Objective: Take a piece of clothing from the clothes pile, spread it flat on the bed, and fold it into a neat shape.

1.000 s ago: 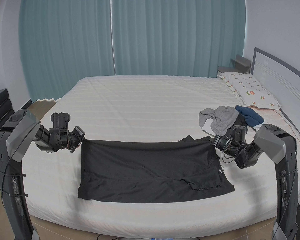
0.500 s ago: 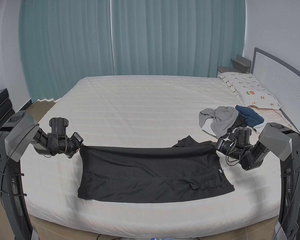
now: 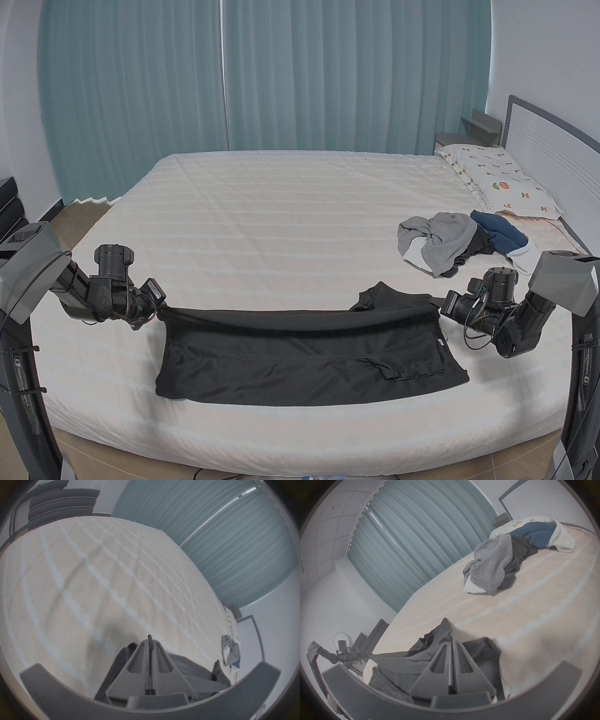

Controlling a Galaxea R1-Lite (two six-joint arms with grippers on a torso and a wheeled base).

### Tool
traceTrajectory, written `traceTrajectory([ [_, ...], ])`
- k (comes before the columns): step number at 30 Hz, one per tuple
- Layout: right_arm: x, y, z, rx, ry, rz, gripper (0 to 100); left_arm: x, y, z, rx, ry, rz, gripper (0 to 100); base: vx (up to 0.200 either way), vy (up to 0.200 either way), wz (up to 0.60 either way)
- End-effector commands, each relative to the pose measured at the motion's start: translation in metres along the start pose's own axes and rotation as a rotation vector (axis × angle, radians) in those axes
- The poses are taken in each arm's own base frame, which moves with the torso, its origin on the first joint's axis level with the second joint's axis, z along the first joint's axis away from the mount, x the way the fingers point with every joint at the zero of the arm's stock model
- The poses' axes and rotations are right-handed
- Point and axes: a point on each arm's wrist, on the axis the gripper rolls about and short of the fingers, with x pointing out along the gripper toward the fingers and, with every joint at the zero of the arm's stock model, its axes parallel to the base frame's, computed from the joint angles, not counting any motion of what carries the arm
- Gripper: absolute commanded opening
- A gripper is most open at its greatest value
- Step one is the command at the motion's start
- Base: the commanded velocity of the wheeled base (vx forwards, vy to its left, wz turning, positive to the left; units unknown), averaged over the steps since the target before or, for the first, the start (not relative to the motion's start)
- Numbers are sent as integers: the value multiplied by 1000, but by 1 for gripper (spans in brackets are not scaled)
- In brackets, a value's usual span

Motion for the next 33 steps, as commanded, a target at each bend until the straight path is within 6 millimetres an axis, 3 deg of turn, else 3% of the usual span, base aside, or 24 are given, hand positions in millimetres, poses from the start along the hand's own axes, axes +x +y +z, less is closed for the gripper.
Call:
traceTrajectory([
  [1,-17,-10,-16,-11,43,-15,0,-10,10,-14,51,43,35,0,0,0,0],
  [9,-39,-22,-38,-75,111,-25,0,-12,27,-33,93,87,73,0,0,0,0],
  [22,-45,-33,-62,-132,163,-49,0,-20,46,-58,169,129,101,0,0,0,0],
  [23,-45,-34,-63,-132,160,-49,0,-21,47,-59,170,131,103,100,0,0,0],
  [28,-44,-35,-63,-134,151,-50,0,-23,49,-62,193,146,108,100,0,0,0],
  [29,-44,-35,-63,-134,150,-49,100,-23,49,-62,196,145,107,100,0,0,0],
  [33,-47,-29,-52,-138,116,-37,100,-28,46,-60,197,133,103,100,0,0,0],
])
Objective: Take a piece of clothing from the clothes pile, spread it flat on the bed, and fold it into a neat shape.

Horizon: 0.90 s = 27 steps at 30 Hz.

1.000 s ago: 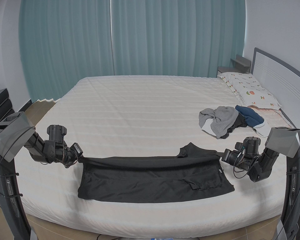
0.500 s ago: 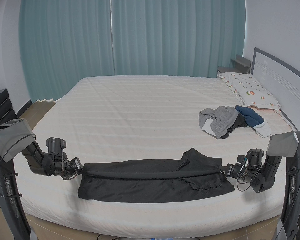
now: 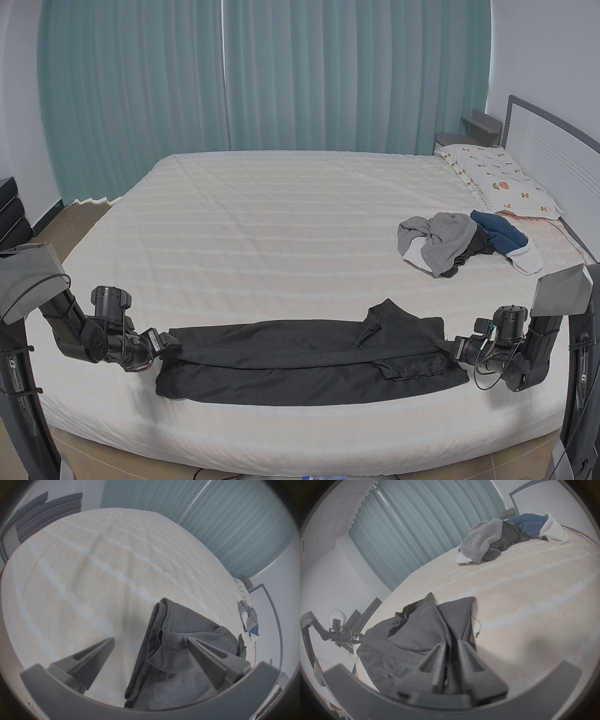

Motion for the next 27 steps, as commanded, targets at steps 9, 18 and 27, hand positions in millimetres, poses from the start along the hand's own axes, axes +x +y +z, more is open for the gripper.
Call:
traceTrajectory([
  [9,-14,17,58,136,-164,63,100,-25,-15,23,-72,-105,-64,100,0,0,0],
  [18,23,13,57,339,-71,59,100,14,-30,36,-160,-97,-96,100,0,0,0],
  [27,36,1,44,432,-29,36,100,35,-34,31,-144,-68,-100,100,0,0,0],
])
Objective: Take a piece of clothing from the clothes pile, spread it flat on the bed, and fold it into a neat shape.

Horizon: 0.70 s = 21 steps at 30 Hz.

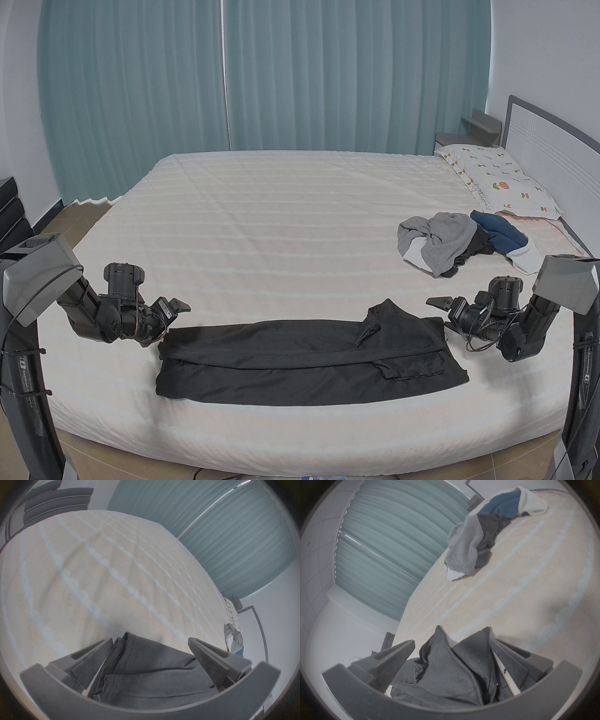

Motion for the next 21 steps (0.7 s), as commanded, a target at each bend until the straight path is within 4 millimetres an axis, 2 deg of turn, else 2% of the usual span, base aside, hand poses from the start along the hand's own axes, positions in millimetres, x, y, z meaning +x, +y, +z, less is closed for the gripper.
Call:
traceTrajectory([
  [1,8,-11,-5,15,17,-18,100,16,2,-8,6,27,10,100,0,0,0],
  [8,9,-10,-8,17,26,-21,100,22,-1,-12,20,26,11,100,0,0,0],
  [9,9,-11,-8,18,28,-20,100,22,-1,-11,20,24,11,0,0,0,0],
  [15,11,-11,-10,18,34,-22,100,24,1,-12,21,9,37,0,0,0,0],
  [16,11,-12,-10,20,31,-26,100,25,5,-11,17,-28,84,0,0,0,0],
  [21,11,-14,-11,22,33,-28,100,25,9,-9,7,-85,96,0,0,0,0],
])
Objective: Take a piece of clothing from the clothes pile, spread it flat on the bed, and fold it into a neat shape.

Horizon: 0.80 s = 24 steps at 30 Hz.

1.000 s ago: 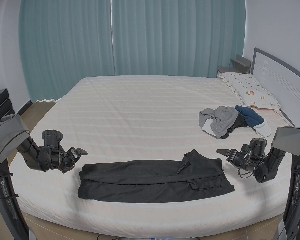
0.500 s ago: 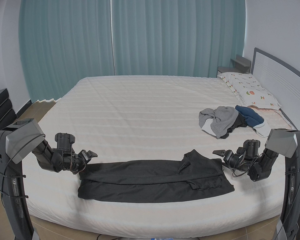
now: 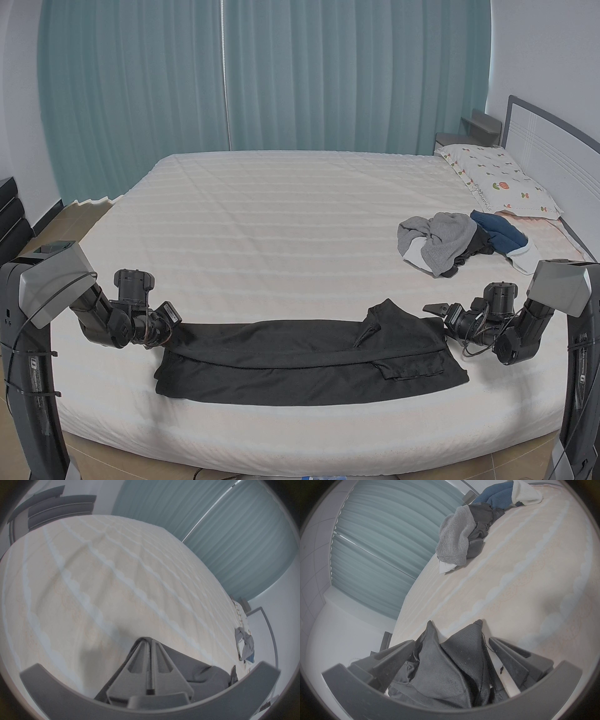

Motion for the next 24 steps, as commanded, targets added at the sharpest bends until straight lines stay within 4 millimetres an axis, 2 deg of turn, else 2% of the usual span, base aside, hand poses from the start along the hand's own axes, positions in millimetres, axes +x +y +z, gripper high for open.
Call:
traceTrajectory([
  [1,2,-2,-2,3,5,-5,100,3,6,-1,-23,-21,15,0,0,0,0],
  [6,2,-2,0,2,0,-3,100,3,9,3,-145,-42,20,0,0,0,0],
  [23,13,0,0,-11,-8,10,100,2,12,1,-144,-36,27,0,0,0,0],
  [24,14,-1,0,-11,-9,9,0,2,12,1,-144,-36,27,0,0,0,0],
])
